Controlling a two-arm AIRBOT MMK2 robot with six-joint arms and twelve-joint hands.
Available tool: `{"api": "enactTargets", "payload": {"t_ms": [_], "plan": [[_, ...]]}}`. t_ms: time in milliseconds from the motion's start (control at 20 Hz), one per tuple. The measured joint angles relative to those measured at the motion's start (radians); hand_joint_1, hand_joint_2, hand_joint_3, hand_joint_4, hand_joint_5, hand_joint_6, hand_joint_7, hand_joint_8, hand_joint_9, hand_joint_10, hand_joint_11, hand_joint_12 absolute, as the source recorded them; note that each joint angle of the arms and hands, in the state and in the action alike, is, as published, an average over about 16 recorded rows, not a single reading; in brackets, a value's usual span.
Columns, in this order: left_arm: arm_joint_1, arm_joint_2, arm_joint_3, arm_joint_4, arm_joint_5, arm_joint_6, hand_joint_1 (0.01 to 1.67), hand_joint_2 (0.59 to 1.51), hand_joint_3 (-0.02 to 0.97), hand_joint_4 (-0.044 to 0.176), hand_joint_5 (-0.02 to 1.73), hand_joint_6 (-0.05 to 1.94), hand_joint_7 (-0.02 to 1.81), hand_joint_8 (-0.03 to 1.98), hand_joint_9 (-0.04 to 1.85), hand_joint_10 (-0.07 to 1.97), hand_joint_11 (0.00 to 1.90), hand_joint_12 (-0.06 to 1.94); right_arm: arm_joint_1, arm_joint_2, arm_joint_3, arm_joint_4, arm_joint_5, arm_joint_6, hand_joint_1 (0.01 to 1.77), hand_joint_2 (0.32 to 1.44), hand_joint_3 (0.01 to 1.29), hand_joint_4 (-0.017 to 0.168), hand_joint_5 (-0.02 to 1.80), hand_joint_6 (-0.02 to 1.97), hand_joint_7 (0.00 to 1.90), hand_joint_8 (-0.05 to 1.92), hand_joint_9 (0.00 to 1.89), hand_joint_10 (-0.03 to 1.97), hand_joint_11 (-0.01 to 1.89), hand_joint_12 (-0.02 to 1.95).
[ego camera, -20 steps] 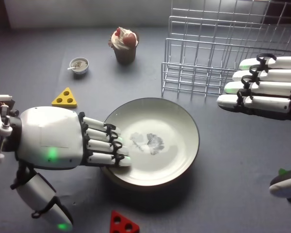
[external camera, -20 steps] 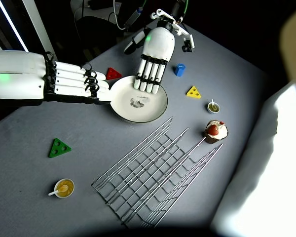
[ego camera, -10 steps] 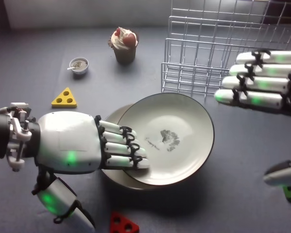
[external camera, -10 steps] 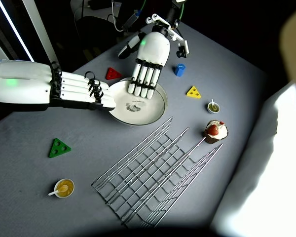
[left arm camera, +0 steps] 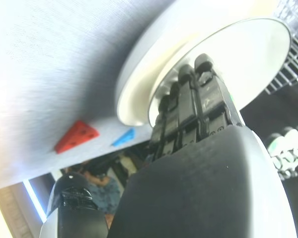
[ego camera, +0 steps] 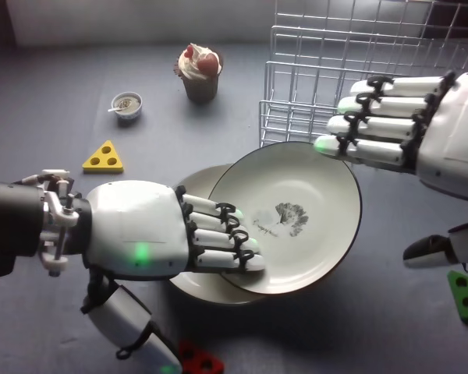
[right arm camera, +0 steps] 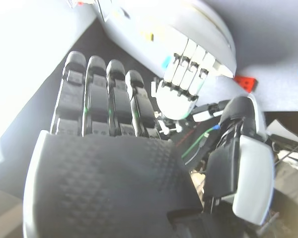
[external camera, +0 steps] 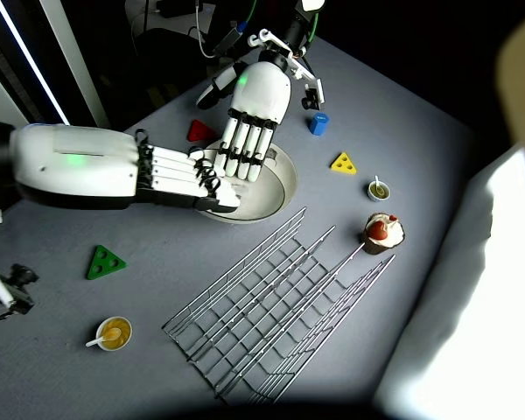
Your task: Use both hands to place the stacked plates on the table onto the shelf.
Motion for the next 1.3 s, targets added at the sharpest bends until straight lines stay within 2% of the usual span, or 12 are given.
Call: {"api": "enactTargets", "payload": {"t_ms": [400, 600, 900, 1300], "plan": [[-0.022, -0.021, -0.013, -0.012, 0.035, 0.0, 0.02, 0.95, -0.004, -0.007, 0.1, -0.02, 0.13, -0.01, 0.19, 0.02, 0.17, 0.02, 0.004, -0.078, 0.02, 0.039, -0.027, -0.09, 1.0, 0.9, 0.02, 0.003, 0.23, 0.01, 0.21, 0.0, 0.24, 0.0, 0.28, 0.05], [-0.029, -0.026, -0.019, -0.016, 0.049, 0.0, 0.02, 0.951, -0.004, -0.006, 0.1, -0.02, 0.13, -0.01, 0.18, 0.02, 0.16, 0.02, 0.005, -0.104, 0.023, 0.044, -0.035, -0.109, 1.18, 0.9, 0.02, 0.003, 0.28, 0.01, 0.24, 0.0, 0.27, 0.0, 0.31, 0.07], [-0.033, -0.03, -0.025, -0.019, 0.06, 0.0, 0.02, 0.952, -0.004, -0.004, 0.09, -0.02, 0.12, -0.01, 0.16, 0.02, 0.14, 0.02, 0.005, -0.136, 0.031, 0.047, -0.039, -0.124, 1.26, 0.91, 0.02, 0.003, 0.32, 0.01, 0.28, 0.0, 0.29, 0.0, 0.36, 0.08], [-0.035, -0.031, -0.028, -0.021, 0.065, 0.0, 0.02, 0.956, -0.005, -0.002, 0.09, -0.02, 0.11, -0.01, 0.15, 0.02, 0.13, 0.02, -0.012, -0.186, 0.068, 0.048, -0.04, -0.137, 1.28, 0.91, 0.02, 0.003, 0.36, 0.01, 0.28, 0.0, 0.29, 0.0, 0.38, 0.08]]}}
